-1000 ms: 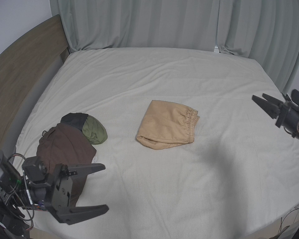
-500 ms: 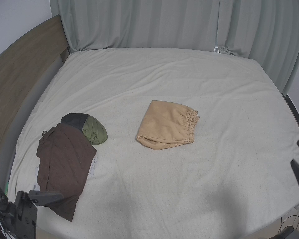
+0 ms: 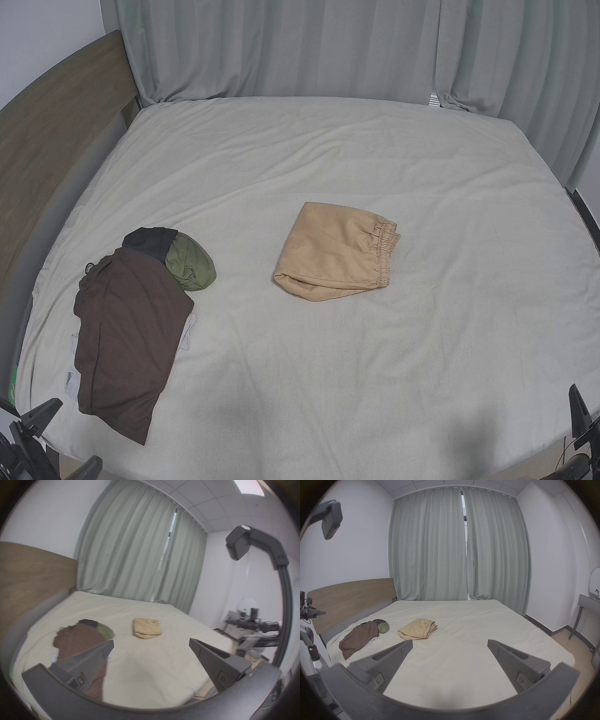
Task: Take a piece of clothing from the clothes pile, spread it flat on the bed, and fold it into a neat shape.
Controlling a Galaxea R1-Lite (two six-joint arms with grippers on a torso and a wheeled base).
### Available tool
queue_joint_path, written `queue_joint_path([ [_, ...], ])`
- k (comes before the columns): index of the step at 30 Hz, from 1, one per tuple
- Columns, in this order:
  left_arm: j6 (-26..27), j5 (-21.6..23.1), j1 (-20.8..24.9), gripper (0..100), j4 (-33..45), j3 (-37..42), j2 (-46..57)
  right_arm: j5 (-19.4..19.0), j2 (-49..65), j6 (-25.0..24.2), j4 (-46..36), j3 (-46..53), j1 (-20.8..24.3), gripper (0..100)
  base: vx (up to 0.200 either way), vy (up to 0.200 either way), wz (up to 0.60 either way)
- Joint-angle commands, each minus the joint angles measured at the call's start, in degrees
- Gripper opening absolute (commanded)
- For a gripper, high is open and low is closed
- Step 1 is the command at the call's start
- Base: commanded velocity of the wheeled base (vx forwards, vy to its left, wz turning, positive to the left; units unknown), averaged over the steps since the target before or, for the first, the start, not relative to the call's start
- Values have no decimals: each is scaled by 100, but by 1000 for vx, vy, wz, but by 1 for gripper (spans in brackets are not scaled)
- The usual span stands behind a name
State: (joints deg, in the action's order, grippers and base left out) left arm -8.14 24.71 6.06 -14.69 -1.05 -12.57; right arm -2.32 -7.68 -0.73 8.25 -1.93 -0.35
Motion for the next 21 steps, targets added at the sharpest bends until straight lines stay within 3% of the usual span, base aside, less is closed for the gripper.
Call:
queue_joint_path([
  [1, 718, -766, -659, 100, 1188, 87, 1222, -647, 724, 328, -447, 193, 88, 100, 0, 0, 0],
  [3, 779, -1293, -659, 100, 1100, 96, 1230, -392, 715, 337, -465, 193, 88, 100, 0, 0, 0],
  [6, 762, -1768, -659, 100, 1135, 96, 1230, -357, 715, 354, -483, 193, 88, 100, 0, 0, 0],
  [7, 893, -1952, -659, 100, 1153, 96, 1230, -1104, 715, 425, -456, 193, 71, 100, 0, 0, 0],
  [8, 1043, -2067, -659, 100, 1205, 105, 1230, -1430, 706, 372, -518, 193, 71, 100, 0, 0, 0],
  [13, 920, -2339, -659, 100, 1469, 96, 1230, -902, 706, -85, -729, 131, 62, 100, 0, 0, 0],
  [17, 999, -2330, -615, 100, 1451, 105, 1222, -929, 706, 100, -579, 184, 71, 100, 0, 0, 0],
  [21, 990, -2330, -623, 100, 1443, 105, 1230, -726, 724, -155, -535, 193, 62, 100, 0, 0, 0],
])
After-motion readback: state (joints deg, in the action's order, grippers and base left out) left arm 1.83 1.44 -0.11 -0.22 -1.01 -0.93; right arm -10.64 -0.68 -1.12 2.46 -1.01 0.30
